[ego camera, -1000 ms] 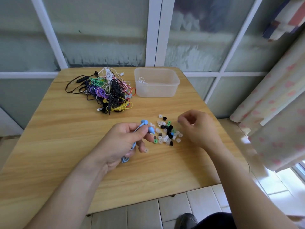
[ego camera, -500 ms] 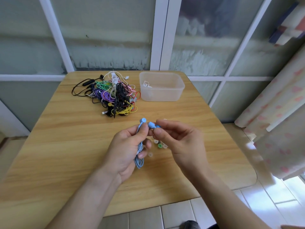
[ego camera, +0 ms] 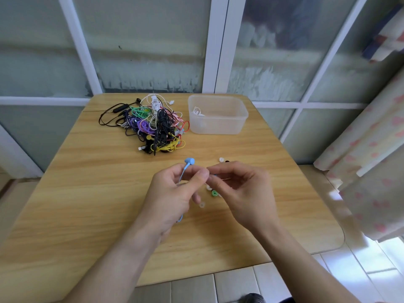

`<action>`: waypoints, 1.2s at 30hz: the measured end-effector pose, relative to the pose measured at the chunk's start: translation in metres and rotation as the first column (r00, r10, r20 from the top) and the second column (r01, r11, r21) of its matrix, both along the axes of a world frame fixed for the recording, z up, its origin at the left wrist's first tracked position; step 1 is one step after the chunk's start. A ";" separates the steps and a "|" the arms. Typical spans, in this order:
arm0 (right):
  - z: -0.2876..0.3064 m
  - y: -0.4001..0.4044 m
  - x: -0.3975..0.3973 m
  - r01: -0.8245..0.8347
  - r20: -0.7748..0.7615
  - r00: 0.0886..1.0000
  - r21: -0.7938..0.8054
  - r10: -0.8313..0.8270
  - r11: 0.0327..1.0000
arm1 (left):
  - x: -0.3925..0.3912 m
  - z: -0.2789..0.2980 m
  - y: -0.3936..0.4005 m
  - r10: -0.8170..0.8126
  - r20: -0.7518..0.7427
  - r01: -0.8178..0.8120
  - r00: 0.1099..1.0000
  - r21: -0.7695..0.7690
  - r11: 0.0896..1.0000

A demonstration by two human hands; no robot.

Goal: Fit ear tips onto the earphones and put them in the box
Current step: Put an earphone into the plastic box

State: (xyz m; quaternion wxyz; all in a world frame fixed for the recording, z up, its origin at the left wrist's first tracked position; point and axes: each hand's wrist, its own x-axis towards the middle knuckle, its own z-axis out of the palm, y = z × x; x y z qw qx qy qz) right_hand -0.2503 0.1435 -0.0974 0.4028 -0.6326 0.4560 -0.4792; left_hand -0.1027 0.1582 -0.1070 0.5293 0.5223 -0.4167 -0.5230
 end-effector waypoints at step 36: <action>0.008 -0.010 -0.020 -0.349 0.383 0.900 0.349 0.207 0.870 | 0.000 0.005 -0.001 -0.075 -0.208 0.073 0.975 -0.018 0.997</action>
